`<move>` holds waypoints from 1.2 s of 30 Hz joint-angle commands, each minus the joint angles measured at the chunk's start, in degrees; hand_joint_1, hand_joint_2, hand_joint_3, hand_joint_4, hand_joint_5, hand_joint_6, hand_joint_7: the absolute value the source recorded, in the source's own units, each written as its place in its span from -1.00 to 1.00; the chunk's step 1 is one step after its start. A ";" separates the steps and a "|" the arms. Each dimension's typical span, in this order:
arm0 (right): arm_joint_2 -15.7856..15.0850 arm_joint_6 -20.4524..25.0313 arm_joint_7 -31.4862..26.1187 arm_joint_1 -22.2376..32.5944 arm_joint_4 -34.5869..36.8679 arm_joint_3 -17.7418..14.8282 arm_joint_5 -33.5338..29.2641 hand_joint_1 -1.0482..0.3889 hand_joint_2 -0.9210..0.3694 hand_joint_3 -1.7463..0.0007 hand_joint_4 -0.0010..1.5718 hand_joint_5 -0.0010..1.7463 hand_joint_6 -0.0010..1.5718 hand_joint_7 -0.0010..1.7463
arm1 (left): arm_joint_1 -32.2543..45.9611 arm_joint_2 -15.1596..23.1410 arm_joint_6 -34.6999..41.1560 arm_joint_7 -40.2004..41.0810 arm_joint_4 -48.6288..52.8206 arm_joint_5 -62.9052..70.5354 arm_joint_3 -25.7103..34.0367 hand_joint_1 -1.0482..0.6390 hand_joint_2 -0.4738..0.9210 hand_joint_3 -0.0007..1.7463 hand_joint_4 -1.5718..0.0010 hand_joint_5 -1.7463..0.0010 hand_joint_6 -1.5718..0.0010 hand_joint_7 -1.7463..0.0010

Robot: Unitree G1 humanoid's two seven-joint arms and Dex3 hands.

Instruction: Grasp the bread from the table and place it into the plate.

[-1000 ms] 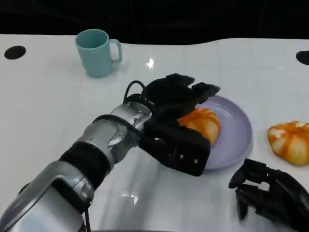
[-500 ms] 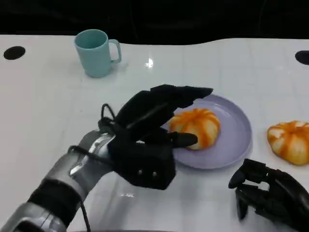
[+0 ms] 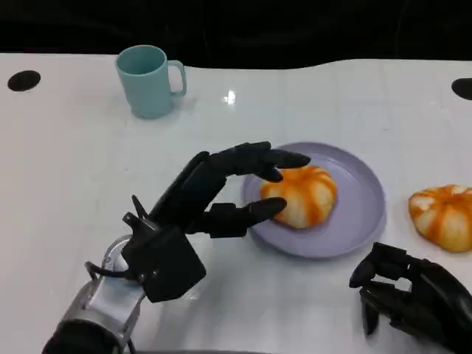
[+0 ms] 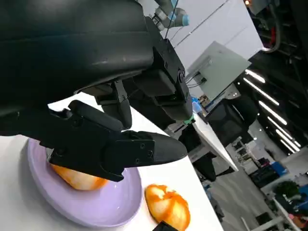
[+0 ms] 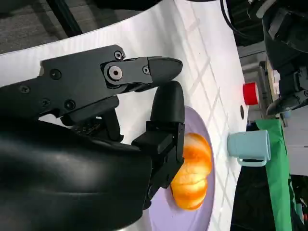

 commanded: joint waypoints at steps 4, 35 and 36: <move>-0.69 1.14 -0.22 1.30 0.25 0.18 -0.18 -0.27 -1.00 0.72 -0.13 1.00 -0.11 0.56 | 8.54 -1.90 4.00 -10.73 -5.93 -14.84 4.97 -0.46 1.00 -0.59 0.34 -0.84 0.31 -0.34; -1.00 3.50 0.02 1.67 -1.24 0.06 0.34 -0.26 -1.00 0.73 -0.15 1.00 -0.13 0.60 | 31.03 -5.72 36.67 -25.85 -32.20 -38.08 13.44 -0.49 1.00 -0.78 0.01 -1.00 0.20 -0.78; -0.99 3.56 0.08 1.67 -1.24 0.05 0.39 -0.25 -1.00 0.73 -0.15 1.00 -0.13 0.60 | 31.19 -5.83 37.07 -26.10 -32.31 -38.39 13.70 -0.49 1.00 -0.79 0.01 -1.00 0.20 -0.79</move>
